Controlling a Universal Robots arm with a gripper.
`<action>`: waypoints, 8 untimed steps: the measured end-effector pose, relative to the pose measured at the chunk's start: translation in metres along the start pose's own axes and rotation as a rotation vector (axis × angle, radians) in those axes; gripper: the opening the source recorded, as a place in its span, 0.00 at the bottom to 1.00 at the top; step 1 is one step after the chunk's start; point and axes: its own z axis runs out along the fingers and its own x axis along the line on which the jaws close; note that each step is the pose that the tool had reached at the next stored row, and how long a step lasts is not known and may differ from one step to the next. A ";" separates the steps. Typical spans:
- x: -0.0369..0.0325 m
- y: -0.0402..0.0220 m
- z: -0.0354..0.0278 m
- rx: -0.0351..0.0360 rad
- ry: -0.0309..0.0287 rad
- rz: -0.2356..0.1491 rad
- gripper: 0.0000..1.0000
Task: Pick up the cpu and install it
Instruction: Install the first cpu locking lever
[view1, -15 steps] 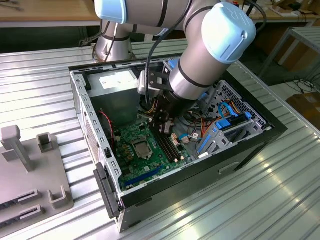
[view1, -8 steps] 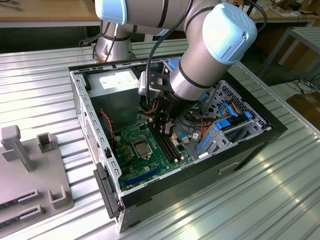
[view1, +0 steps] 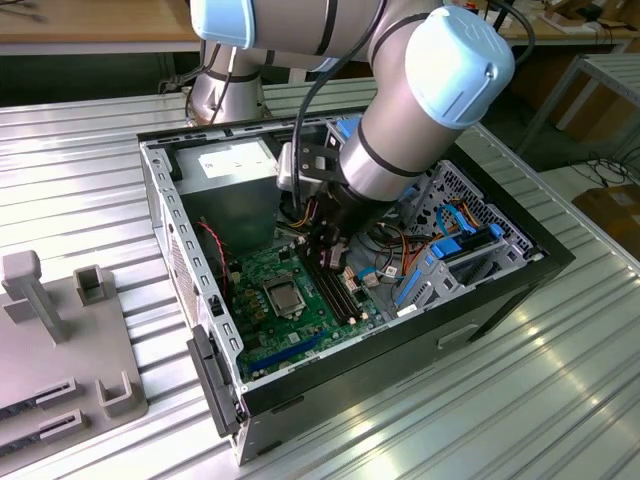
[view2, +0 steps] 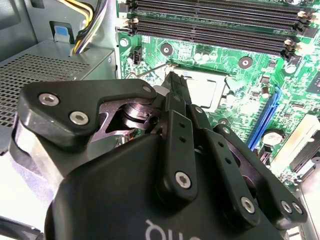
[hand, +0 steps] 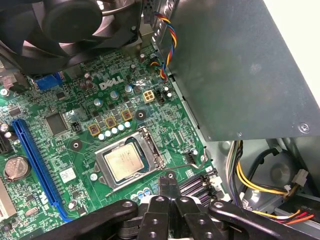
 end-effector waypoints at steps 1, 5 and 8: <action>-0.0006 -0.0013 -0.0001 0.0000 -0.0001 0.000 0.11; -0.0037 -0.0069 -0.0007 -0.0005 0.0003 -0.001 0.11; -0.0050 -0.0069 -0.0003 -0.0006 0.0005 -0.002 0.11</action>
